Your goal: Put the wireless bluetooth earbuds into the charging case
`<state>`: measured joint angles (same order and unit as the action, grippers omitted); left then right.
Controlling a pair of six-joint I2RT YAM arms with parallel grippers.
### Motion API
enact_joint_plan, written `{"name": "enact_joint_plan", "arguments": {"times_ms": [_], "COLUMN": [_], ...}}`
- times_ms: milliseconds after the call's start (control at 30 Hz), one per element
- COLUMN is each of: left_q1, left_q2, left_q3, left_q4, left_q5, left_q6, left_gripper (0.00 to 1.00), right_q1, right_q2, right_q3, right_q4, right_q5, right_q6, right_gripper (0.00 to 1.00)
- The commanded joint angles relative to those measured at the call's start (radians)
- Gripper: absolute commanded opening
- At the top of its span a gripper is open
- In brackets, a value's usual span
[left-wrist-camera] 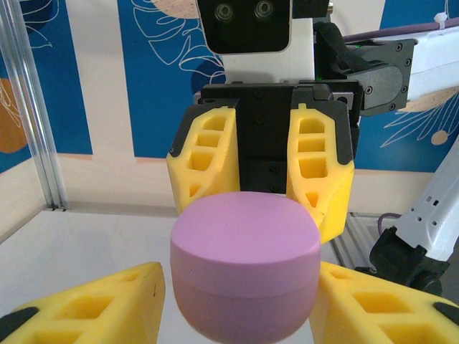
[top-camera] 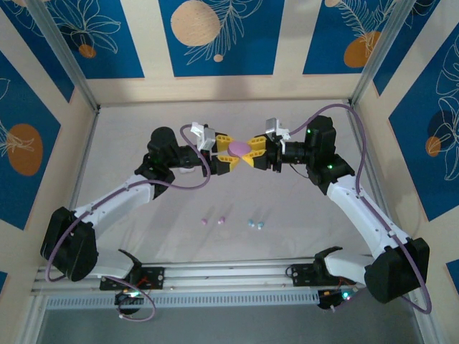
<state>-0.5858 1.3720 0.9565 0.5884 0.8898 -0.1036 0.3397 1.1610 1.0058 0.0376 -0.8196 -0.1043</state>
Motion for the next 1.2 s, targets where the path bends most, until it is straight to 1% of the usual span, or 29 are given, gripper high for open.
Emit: {"name": "enact_joint_plan", "arguments": {"times_ms": [0,367,567,733,1033,1167], "left_q1": [-0.011,-0.010,-0.011,-0.011,-0.011,-0.010], "left_q2": [0.009,0.015,0.015,0.015,0.015,0.016], "left_q3": [0.030,0.037,0.037,0.039,0.037,0.042], "left_q4": [0.038,0.033,0.031,0.031,0.035,0.028], "left_q5": [0.022,0.026,0.028,0.026,0.025,0.024], "left_q6": [-0.020,-0.026,-0.025,-0.024,-0.028,-0.028], "left_gripper": [0.54,0.54,0.59,0.58,0.59,0.58], "right_q1": [-0.002,0.004,0.005,0.006,0.010,0.013], "right_q2": [-0.014,-0.020,-0.020,-0.020,-0.026,-0.026], "right_q3": [-0.004,-0.006,-0.007,-0.007,-0.015,-0.015], "right_q4": [-0.008,-0.013,-0.013,-0.013,-0.019,-0.027], "right_q5": [-0.008,0.008,0.013,0.011,0.017,0.020], "right_q6": [-0.021,-0.044,-0.054,-0.064,-0.094,-0.104], "right_gripper": [0.24,0.24,0.24,0.24,0.24,0.25]}}
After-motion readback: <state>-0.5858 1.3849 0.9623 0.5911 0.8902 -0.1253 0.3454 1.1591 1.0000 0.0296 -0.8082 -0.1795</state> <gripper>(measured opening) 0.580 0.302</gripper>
